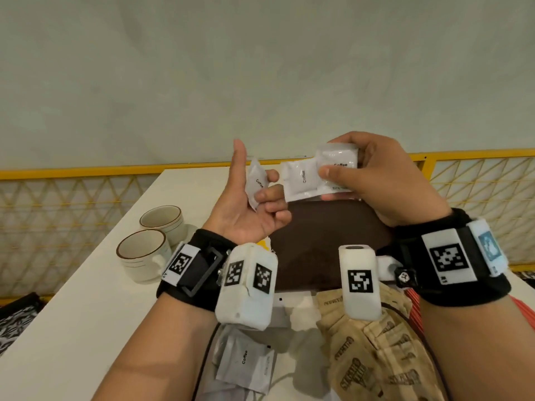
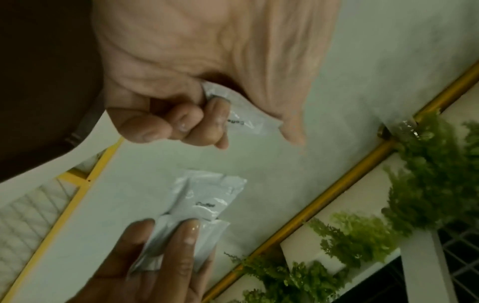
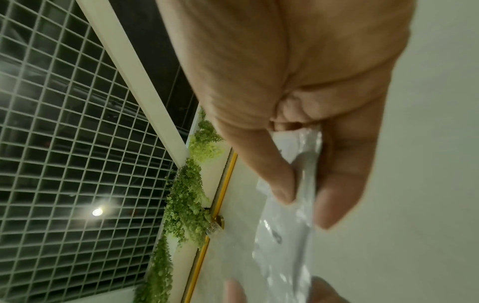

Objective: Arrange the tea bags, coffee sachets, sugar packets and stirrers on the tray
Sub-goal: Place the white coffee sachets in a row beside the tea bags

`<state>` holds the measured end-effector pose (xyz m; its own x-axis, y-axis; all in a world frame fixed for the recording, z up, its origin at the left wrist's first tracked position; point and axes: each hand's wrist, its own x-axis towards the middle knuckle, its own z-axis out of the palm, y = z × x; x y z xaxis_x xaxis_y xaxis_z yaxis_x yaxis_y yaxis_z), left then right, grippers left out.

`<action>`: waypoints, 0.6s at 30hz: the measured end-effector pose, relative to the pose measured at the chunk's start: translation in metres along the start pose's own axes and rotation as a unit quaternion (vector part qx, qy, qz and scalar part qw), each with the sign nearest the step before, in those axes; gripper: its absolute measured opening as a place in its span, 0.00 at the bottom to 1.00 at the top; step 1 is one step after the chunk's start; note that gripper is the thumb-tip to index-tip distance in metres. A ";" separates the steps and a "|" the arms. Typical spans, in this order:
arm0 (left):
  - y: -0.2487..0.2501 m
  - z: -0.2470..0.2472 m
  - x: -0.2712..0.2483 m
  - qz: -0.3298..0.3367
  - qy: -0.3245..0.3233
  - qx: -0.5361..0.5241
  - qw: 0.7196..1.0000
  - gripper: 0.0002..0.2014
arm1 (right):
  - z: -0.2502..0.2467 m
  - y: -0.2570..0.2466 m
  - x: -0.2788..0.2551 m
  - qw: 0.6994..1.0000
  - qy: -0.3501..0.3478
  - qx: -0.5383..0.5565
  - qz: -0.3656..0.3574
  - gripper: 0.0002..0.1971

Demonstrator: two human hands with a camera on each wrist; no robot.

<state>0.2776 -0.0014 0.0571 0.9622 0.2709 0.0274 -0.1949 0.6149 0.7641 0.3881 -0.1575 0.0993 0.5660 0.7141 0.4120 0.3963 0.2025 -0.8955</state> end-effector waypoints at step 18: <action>-0.015 0.018 0.000 0.232 0.032 0.077 0.969 0.21 | 0.058 0.030 0.002 0.967 0.021 0.231 0.109 0.06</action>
<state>0.2843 -0.0240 0.0568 0.7631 0.5403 0.3546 -0.5685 0.3001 0.7660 0.3595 -0.1108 0.0632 0.6326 0.7477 0.2019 -0.0958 0.3342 -0.9376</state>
